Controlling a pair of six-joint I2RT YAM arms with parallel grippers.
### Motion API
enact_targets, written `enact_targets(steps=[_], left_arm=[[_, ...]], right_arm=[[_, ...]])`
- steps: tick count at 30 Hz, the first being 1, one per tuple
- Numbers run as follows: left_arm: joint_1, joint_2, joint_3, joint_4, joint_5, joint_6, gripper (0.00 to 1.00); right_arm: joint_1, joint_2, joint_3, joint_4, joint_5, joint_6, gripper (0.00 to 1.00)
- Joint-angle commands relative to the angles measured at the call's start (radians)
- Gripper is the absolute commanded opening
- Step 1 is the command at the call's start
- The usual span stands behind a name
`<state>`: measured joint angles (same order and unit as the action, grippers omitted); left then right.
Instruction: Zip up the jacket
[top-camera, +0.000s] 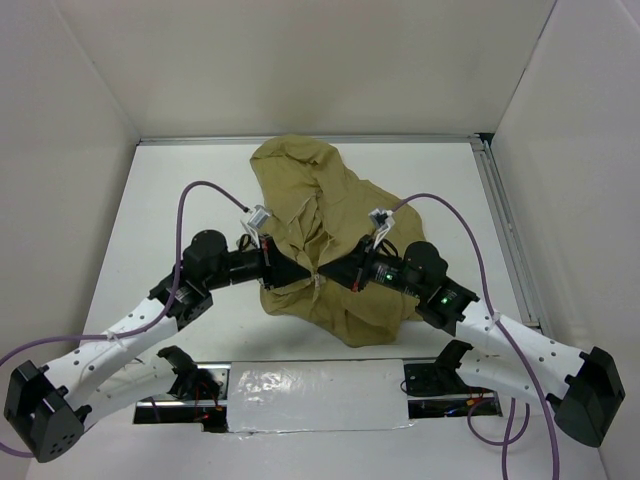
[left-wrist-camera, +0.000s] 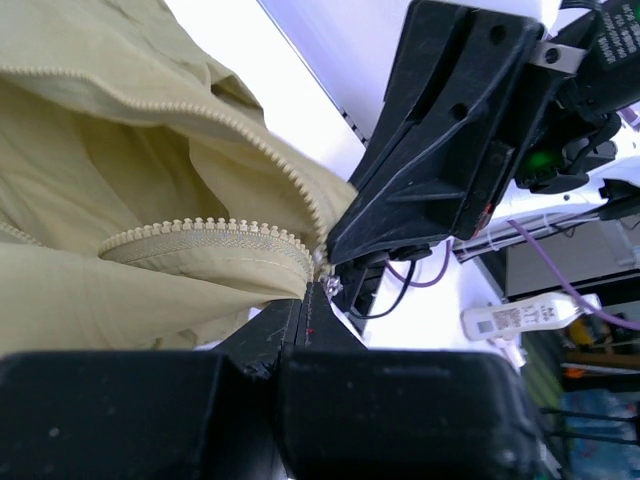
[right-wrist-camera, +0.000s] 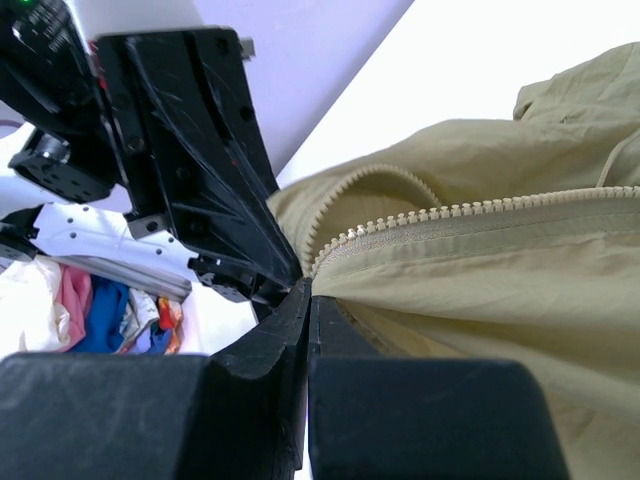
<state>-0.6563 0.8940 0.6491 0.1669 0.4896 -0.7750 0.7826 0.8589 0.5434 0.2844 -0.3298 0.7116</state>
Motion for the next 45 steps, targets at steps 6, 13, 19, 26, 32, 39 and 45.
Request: enact_targets(steps=[6, 13, 19, 26, 32, 39, 45], left_arm=[[-0.006, -0.018, -0.009, 0.072, -0.034, -0.055, 0.0], [-0.006, -0.05, -0.008, 0.048, -0.085, -0.06, 0.0], [-0.008, -0.052, -0.016, 0.063, -0.092, -0.089, 0.0], [-0.035, -0.06, -0.029, 0.071, -0.121, -0.104, 0.0], [-0.055, -0.059, -0.026, 0.072, -0.129, -0.102, 0.0], [-0.071, -0.069, -0.039, 0.059, -0.141, -0.13, 0.0], [-0.072, -0.089, -0.048, 0.069, -0.148, -0.144, 0.0]], right_arm=[[-0.009, 0.014, -0.003, 0.096, -0.017, 0.012, 0.0], [-0.011, 0.019, 0.01, 0.027, 0.002, -0.004, 0.0], [-0.005, 0.026, 0.004, 0.053, -0.02, 0.02, 0.0], [-0.002, 0.031, 0.0, 0.105, -0.02, 0.043, 0.0], [-0.002, 0.042, 0.003, 0.116, -0.005, 0.06, 0.0], [-0.002, 0.0, -0.052, 0.225, 0.049, 0.138, 0.0], [-0.002, -0.021, -0.091, 0.268, 0.061, 0.196, 0.0]])
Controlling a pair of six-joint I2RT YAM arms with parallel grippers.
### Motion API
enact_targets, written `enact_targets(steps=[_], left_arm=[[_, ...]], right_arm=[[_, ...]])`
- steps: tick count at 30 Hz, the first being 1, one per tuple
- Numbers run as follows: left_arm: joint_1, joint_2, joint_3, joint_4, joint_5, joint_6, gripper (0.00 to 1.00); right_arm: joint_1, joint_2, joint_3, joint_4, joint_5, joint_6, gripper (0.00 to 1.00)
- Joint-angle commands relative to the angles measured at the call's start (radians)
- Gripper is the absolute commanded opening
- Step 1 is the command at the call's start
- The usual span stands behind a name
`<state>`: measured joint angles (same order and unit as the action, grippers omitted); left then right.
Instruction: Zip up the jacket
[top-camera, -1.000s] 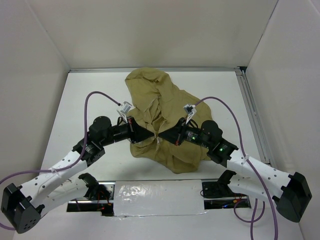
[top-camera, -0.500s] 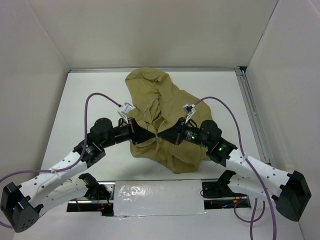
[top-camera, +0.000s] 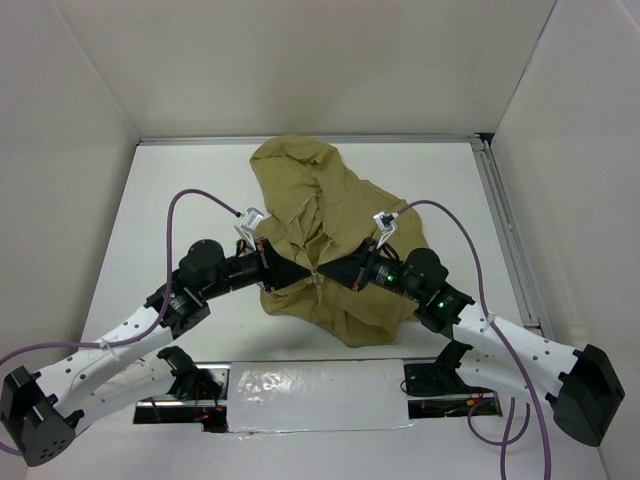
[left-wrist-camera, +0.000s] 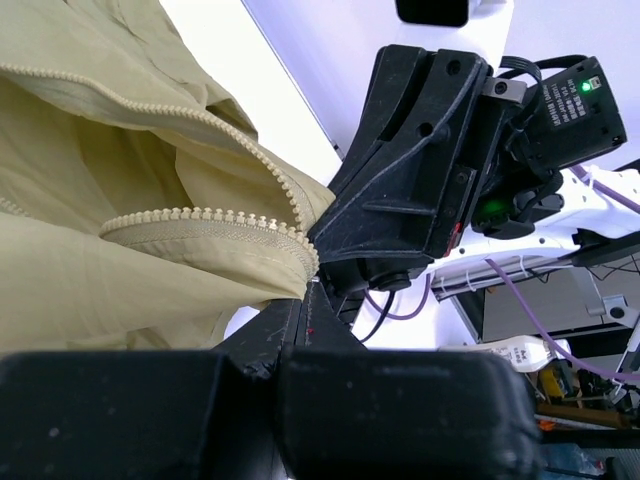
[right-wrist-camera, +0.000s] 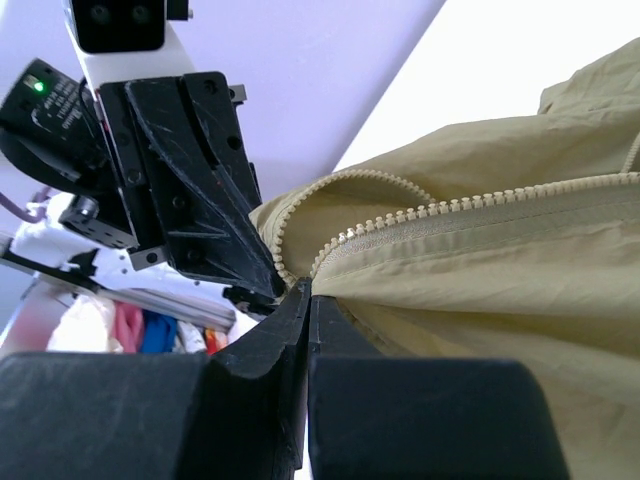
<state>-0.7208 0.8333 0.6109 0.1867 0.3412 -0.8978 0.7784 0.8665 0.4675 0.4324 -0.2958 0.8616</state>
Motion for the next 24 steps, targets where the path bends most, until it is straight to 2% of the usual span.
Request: enact_targets(steps=[1, 5, 9, 18, 20, 21, 22, 24], left_arm=[[-0.008, -0.025, -0.004, 0.053, 0.007, -0.009, 0.0], [-0.008, -0.011, 0.027, 0.008, 0.013, 0.014, 0.0], [-0.008, 0.021, 0.064, -0.016, 0.085, 0.082, 0.0], [-0.008, 0.066, 0.104, -0.036, 0.127, 0.128, 0.0], [-0.008, 0.058, 0.104, -0.044, 0.125, 0.132, 0.11], [-0.008, 0.053, 0.099, -0.041, 0.127, 0.135, 0.27], [-0.006, 0.043, 0.096, -0.033, 0.134, 0.137, 0.36], [-0.008, 0.03, 0.086, -0.024, 0.139, 0.14, 0.45]], right_arm=[[0.001, -0.027, -0.018, 0.12, 0.03, 0.048, 0.0], [0.002, -0.032, 0.0, 0.097, 0.026, 0.03, 0.0], [0.001, -0.026, 0.034, 0.045, 0.018, -0.004, 0.0], [0.002, -0.043, 0.029, 0.055, -0.011, 0.002, 0.0], [-0.001, -0.047, 0.026, 0.048, -0.009, 0.005, 0.0], [-0.001, -0.052, 0.023, 0.043, -0.008, 0.007, 0.0], [-0.001, -0.057, 0.023, 0.036, -0.006, 0.008, 0.0], [-0.001, -0.063, 0.019, 0.034, -0.006, 0.011, 0.0]])
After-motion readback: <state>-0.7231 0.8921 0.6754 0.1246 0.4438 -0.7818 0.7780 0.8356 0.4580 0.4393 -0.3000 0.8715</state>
